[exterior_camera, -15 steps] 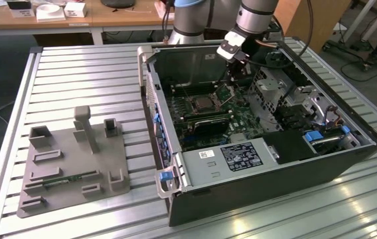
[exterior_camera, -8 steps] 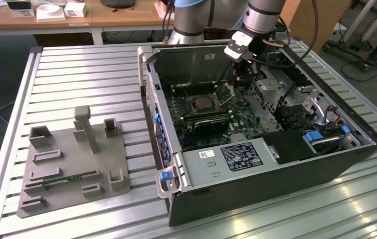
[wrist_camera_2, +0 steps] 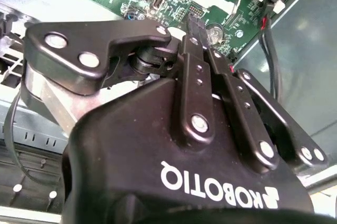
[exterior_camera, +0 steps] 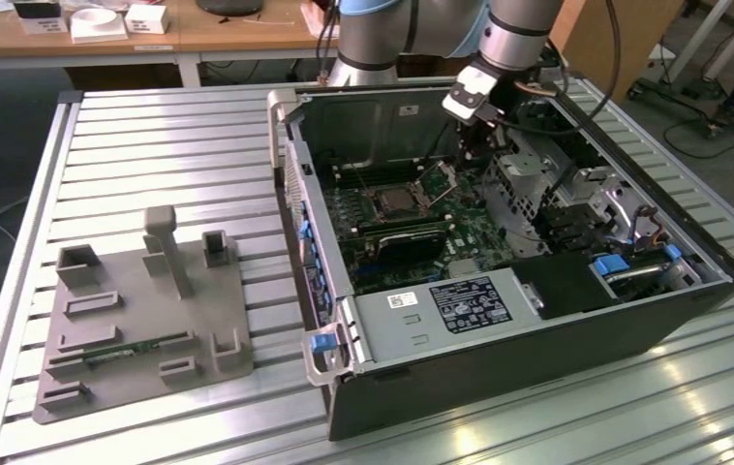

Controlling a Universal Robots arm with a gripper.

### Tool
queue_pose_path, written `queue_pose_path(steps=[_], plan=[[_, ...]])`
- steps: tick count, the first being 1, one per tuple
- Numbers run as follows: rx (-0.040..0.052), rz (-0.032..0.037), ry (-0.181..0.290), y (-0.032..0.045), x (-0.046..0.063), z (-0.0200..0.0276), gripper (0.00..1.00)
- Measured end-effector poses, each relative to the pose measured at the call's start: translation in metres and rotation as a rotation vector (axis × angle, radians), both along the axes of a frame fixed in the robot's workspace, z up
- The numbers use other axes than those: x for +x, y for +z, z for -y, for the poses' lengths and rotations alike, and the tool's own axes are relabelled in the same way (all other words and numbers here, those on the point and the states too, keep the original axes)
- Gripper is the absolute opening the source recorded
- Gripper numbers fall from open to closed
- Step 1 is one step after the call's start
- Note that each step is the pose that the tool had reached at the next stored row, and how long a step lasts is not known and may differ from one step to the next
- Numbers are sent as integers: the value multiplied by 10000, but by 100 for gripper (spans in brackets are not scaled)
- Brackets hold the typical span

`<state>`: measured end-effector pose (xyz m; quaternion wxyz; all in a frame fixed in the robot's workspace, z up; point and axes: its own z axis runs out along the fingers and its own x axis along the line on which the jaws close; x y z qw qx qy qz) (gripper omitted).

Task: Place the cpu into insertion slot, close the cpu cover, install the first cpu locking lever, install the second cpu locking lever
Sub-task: 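Close the cpu cover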

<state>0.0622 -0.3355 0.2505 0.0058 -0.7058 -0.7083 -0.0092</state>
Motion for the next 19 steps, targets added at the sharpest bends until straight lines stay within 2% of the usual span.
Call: queue_pose_path(steps=[9,13,19], plan=[[1,-20,1,-156,-8,-1,10],[-2,-20,1,-170,-62,-1,10],[-1,-21,0,-173,-84,0,10]])
